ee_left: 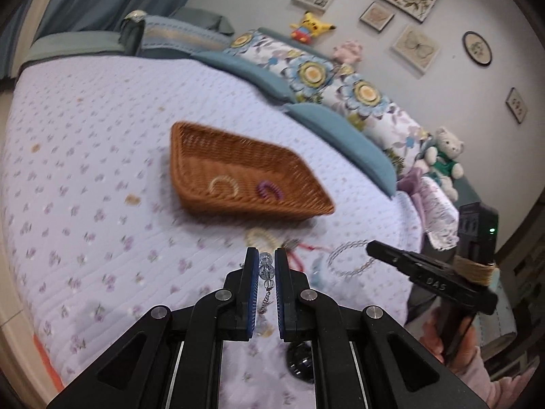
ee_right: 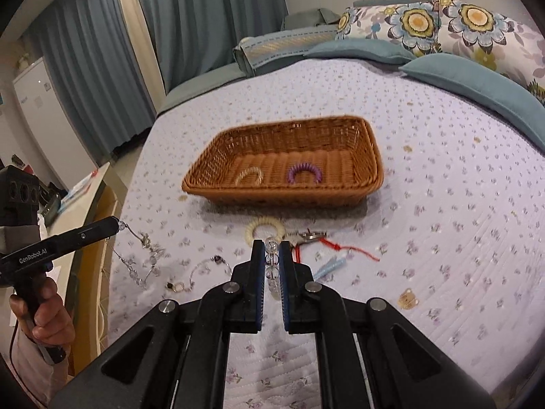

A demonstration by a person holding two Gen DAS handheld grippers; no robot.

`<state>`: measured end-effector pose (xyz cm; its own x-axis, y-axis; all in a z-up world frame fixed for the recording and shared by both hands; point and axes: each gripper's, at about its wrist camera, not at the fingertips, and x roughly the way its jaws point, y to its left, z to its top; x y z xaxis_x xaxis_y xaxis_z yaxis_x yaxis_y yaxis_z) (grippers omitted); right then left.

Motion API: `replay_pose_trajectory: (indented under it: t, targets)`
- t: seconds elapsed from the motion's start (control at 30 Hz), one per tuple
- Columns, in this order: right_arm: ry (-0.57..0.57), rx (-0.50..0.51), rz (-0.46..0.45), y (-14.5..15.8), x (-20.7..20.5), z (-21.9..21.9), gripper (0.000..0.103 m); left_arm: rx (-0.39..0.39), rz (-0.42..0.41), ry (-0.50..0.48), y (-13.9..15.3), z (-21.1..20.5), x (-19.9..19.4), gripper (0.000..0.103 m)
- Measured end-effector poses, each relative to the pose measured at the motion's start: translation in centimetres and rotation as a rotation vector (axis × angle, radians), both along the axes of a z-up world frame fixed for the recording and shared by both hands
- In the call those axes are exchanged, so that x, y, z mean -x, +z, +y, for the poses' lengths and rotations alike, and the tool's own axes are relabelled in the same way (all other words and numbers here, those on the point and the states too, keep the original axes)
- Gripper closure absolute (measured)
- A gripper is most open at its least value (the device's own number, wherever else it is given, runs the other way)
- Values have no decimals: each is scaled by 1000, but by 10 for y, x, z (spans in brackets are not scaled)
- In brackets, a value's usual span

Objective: Organize jewelry
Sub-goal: 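Carry both bracelets into the wicker basket and open both tools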

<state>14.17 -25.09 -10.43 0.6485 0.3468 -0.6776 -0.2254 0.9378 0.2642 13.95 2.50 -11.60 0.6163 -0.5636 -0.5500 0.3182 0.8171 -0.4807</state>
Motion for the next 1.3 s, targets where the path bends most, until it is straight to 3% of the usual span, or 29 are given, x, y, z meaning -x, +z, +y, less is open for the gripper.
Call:
replay_pose_trajectory:
  t: [0.3,0.5,0.77,0.97,1.13,1.3]
  targets:
    - [5,-5,-51,27,-32,-2,94,11,-85,-59,42,-17,-33,94]
    - [10,7,-86,38,-83,4,94,18,-105,-84,54,-38,-83,94]
    - [50,19,15,-3,-173,21,94,14,-24,-119,12,-73,-171,94]
    - [72,25,102,-37,-217,22,94,20,60,-105,-29,-83,-213,94]
    - [10,65,153,-60,-230,10,94,-26,161,-61,-65,-82,-233,94]
    - [-14,56,190,-72,-228,1,92,-24,185,-52,-73,-75,-229,94]
